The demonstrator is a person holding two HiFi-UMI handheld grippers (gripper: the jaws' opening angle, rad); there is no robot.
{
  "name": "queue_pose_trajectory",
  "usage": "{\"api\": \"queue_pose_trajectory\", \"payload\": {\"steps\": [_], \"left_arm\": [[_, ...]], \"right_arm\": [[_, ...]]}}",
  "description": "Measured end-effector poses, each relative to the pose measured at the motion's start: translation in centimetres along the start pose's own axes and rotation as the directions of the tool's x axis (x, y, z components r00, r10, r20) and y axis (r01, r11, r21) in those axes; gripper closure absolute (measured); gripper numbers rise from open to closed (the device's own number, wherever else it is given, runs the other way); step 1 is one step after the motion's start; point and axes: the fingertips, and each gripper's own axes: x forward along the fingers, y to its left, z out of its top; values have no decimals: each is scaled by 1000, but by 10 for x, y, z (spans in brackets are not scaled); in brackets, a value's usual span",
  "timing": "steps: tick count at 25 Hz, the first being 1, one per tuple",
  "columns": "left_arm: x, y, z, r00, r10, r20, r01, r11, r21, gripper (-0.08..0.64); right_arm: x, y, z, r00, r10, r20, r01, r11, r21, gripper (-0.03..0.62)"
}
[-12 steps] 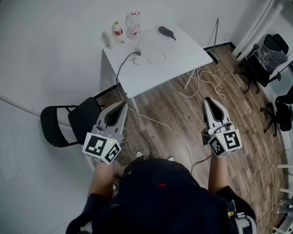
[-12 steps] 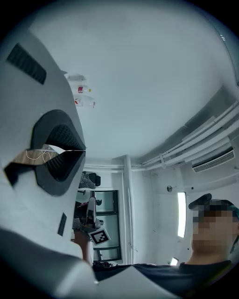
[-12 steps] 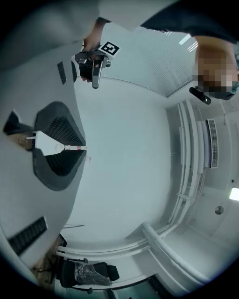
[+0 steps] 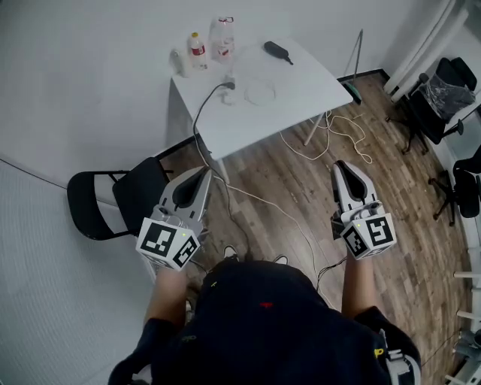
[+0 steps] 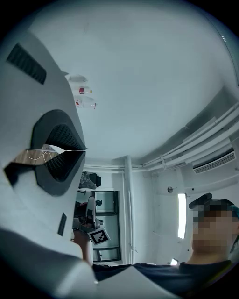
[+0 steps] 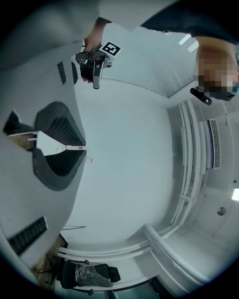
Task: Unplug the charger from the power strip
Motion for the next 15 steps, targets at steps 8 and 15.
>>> {"api": "queue_pose_trajectory", "payload": {"steps": [8,15], "left_arm": [[-10,16,-3,1000,14,0,-14,1000,-2,537],[-32,55,-6,1000,9,5,-9,1000,23,537]], "right_arm": [[19,14,-7,1000,5,-24,-5,1000,-9,551],[59,51,-9,1000,12,-26,-13,1000,-20,551]]}}
